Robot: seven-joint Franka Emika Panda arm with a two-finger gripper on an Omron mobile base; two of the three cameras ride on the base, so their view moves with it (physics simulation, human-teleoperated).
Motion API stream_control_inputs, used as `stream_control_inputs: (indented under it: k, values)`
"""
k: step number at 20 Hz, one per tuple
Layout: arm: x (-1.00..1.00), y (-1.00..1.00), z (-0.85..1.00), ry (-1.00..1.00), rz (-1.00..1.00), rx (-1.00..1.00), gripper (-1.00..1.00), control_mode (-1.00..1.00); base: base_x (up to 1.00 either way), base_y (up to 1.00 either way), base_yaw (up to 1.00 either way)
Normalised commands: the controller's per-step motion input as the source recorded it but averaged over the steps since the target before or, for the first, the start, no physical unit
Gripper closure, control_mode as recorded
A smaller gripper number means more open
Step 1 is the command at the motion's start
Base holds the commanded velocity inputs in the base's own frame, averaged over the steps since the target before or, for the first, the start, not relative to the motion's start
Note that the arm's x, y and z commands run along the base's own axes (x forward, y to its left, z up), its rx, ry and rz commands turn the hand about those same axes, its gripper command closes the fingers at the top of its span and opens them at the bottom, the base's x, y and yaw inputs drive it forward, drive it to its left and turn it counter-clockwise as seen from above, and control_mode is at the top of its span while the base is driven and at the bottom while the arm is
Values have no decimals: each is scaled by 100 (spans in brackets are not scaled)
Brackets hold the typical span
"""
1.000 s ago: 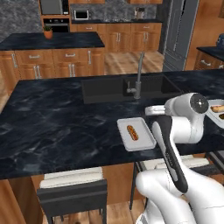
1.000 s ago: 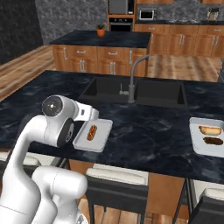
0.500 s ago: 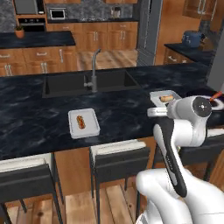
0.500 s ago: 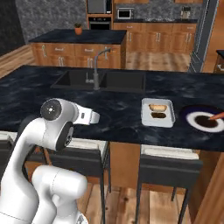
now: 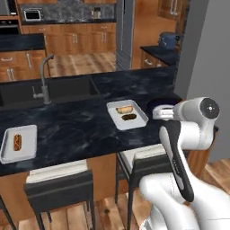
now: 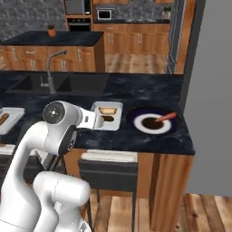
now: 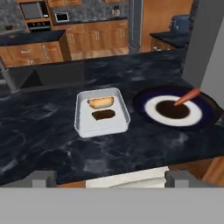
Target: Place one cooked food and one vegetable from the large plate to each tupperware container.
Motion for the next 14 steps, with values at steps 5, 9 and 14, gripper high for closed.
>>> stream_control_inputs:
  k: [5, 9, 14]
  values:
    - [0, 0, 0, 0, 0, 0, -100, 100, 97, -86, -4]
    - [0, 0, 0, 0, 0, 0, -100, 100, 100, -24, 9]
    - [0, 0, 0, 0, 0, 0, -100, 100, 96, -20, 31]
